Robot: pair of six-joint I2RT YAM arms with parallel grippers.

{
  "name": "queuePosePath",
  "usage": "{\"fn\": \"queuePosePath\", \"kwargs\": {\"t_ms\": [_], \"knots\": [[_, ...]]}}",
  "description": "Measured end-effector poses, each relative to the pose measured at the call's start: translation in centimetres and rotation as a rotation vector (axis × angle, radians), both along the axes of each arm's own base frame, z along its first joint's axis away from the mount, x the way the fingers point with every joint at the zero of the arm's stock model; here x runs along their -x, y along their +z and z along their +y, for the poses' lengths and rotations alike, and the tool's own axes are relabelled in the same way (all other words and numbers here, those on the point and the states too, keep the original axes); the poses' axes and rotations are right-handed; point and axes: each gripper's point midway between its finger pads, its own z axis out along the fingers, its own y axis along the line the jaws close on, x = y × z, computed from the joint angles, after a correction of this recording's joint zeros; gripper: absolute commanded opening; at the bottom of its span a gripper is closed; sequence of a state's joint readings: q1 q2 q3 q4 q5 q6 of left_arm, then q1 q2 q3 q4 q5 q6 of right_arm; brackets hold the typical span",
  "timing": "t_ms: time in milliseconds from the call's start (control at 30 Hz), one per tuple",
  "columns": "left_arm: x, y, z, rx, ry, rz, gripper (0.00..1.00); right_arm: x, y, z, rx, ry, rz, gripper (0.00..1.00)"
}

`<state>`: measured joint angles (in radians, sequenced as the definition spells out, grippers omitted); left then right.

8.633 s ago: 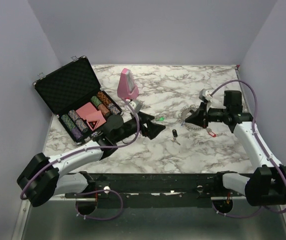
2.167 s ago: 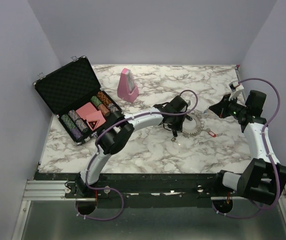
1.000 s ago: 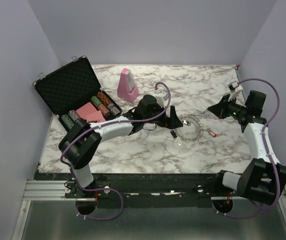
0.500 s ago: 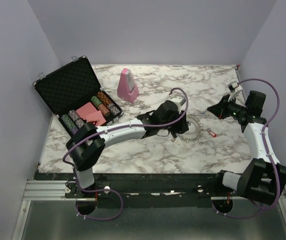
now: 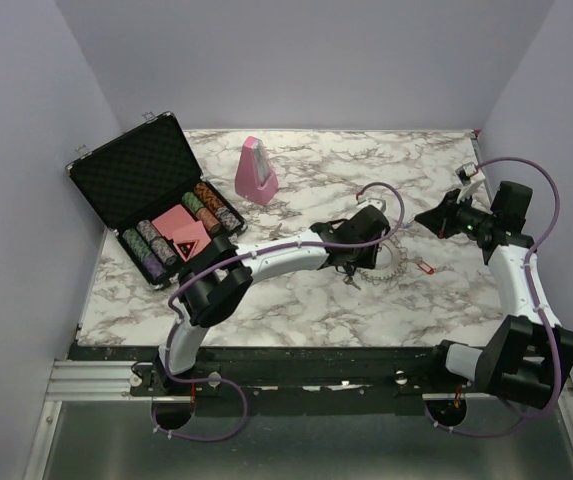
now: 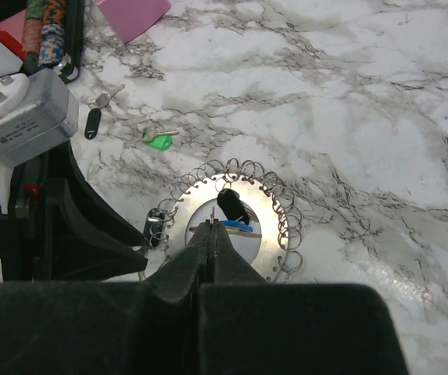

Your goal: Put the keys on the keyring

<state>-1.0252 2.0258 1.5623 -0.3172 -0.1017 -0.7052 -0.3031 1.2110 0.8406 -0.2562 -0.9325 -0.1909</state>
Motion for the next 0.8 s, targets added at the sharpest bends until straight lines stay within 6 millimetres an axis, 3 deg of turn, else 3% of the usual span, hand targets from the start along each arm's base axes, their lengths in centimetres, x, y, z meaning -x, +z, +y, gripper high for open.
{"fn": "queuePosePath", "kwargs": {"t_ms": [333, 800], "knots": [[0.9, -0.6, -1.2, -0.077, 0.02, -0.008, 0.39, 0.0, -0.1, 0.0, -0.001, 0.0, 0.002, 0.0], [1.1, -1.1, -0.9, -0.095, 0.027, -0.008, 0.39, 0.0, -0.2, 0.0, -0.002, 0.0, 0.007, 0.0]]}}
